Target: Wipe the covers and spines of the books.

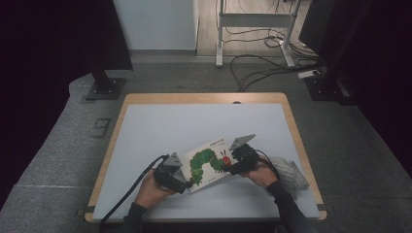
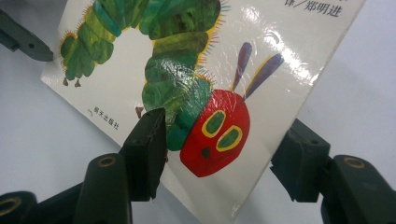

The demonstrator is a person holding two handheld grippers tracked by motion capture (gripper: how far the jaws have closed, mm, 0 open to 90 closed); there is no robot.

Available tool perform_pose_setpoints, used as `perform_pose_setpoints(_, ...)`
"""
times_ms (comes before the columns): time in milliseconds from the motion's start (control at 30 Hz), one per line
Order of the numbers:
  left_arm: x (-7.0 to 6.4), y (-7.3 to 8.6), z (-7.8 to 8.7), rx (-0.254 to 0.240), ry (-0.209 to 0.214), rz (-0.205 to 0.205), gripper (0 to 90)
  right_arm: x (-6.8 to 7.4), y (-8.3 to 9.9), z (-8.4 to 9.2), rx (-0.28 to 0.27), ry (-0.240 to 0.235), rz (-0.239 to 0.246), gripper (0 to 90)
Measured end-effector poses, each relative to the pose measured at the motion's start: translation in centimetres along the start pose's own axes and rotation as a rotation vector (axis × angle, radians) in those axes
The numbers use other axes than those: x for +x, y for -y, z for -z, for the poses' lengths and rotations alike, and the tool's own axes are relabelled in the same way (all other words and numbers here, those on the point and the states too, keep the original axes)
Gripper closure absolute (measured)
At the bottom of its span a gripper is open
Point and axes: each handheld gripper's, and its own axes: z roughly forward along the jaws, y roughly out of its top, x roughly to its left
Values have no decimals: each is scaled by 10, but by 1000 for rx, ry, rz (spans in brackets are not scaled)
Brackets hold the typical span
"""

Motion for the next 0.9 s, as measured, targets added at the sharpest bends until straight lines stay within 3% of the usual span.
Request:
perform_pose_setpoints(367, -8, -5, 10, -33, -21, -36, 259, -2, 6, -3, 8, -4, -1, 361)
perform_pose_setpoints(533, -13, -7, 11, -30, -27, -62, 304, -6, 5, 1, -31, -13, -35, 325)
perform_pose_setpoints(700, -15, -8, 12, -24, -30, -75, 328, -12, 0, 4, -49, 24, -58, 262)
perform_pose_setpoints(767, -16, -9, 13, -29, -23, -73, 348, -14, -2, 2, -43, 37, -60, 239)
perform_pose_setpoints(900, -15, -10, 15, -41, -11, -61, 399, -19, -7, -4, -47, 17, -86, 234)
